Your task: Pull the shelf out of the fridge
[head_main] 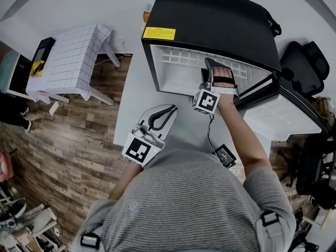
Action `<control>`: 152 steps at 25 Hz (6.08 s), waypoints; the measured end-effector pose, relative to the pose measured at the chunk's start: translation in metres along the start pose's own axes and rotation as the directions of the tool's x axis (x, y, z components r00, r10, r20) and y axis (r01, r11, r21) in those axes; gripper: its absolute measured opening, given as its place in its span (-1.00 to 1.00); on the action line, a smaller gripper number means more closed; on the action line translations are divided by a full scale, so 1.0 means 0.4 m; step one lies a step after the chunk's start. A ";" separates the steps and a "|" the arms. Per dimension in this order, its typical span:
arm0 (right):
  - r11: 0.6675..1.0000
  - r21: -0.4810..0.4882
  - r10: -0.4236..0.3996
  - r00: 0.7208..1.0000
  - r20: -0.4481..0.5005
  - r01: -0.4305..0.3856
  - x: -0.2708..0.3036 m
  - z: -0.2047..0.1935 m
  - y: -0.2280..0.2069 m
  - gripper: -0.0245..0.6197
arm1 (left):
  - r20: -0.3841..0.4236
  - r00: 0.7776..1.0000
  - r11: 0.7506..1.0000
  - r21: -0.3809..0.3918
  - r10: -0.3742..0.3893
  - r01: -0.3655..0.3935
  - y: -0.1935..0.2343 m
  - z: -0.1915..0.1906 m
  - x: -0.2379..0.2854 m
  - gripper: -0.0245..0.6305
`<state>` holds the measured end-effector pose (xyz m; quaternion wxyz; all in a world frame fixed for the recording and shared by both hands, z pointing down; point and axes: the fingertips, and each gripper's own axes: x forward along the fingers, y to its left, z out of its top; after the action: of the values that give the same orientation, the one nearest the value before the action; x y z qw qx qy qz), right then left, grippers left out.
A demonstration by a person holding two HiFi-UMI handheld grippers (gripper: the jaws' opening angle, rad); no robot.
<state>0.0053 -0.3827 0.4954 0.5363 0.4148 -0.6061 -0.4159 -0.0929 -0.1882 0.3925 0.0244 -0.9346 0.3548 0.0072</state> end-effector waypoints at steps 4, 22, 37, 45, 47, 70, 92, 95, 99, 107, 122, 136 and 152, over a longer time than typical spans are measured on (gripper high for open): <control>1.000 -0.010 -0.027 1.000 0.002 0.027 0.017 0.000 -0.010 -0.21 | -0.003 1.000 1.000 -0.001 -0.001 0.001 0.004 -0.006 0.002 -0.89; 0.999 -0.035 -0.040 0.999 -0.019 0.039 0.084 -0.017 -0.016 -0.21 | -0.009 1.000 1.000 -0.006 -0.016 0.016 0.002 -0.015 0.027 -0.89; 0.997 -0.058 -0.043 0.999 -0.027 0.041 0.127 -0.020 -0.031 -0.21 | -0.023 0.999 1.000 -0.001 -0.031 0.031 -0.009 -0.018 0.025 -0.89; 0.992 -0.041 -0.123 0.992 -0.039 0.121 0.122 -0.026 -0.040 -0.51 | -0.030 0.999 0.999 -0.002 -0.044 0.044 -0.022 -0.020 0.030 -0.89; 0.979 -0.042 -0.202 0.979 -0.043 0.200 0.123 -0.037 -0.054 -0.69 | -0.033 0.998 0.999 -0.002 -0.047 0.047 -0.025 -0.022 0.030 -0.89; 0.964 -0.063 -0.261 0.964 -0.051 0.257 0.116 -0.031 -0.071 -0.82 | -0.010 0.998 0.998 -0.011 -0.061 0.061 -0.028 -0.012 0.029 -0.89; 0.981 0.008 -0.193 0.978 -0.081 0.194 0.072 -0.026 -0.052 -0.81 | 0.012 0.998 0.998 -0.015 -0.057 0.057 -0.042 -0.001 0.026 -0.89; 0.981 0.013 -0.189 0.979 -0.080 0.191 0.064 -0.024 -0.049 -0.81 | 0.012 0.998 0.998 -0.015 -0.061 0.061 -0.045 -0.001 0.025 -0.89; 0.981 0.017 -0.190 0.978 -0.083 0.192 0.052 -0.023 -0.051 -0.81 | 0.018 0.998 0.998 -0.009 -0.066 0.067 -0.049 0.004 0.024 -0.89; 0.985 0.014 -0.168 0.981 -0.098 0.171 0.048 -0.024 -0.045 -0.81 | 0.022 0.998 0.998 -0.005 -0.065 0.066 -0.053 0.008 0.014 -0.89; 0.987 0.035 -0.154 0.984 -0.090 0.157 0.005 -0.015 -0.034 -0.80 | 0.020 0.997 0.997 0.002 -0.073 0.073 -0.061 0.008 0.021 -0.89; 0.988 0.040 -0.144 0.986 -0.085 0.148 -0.057 -0.005 -0.009 -0.80 | 0.025 0.995 0.995 0.015 -0.094 0.094 -0.088 0.011 0.019 -0.89; 0.988 0.019 -0.149 0.985 -0.089 0.151 -0.099 -0.001 0.006 -0.80 | 0.038 0.995 0.995 0.023 -0.095 0.094 -0.108 0.020 -0.012 -0.89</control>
<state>0.0086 -0.3445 0.4858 0.5243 0.4838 -0.5543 -0.4288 -0.0677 -0.1522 0.3865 0.0416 -0.9497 0.3096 0.0208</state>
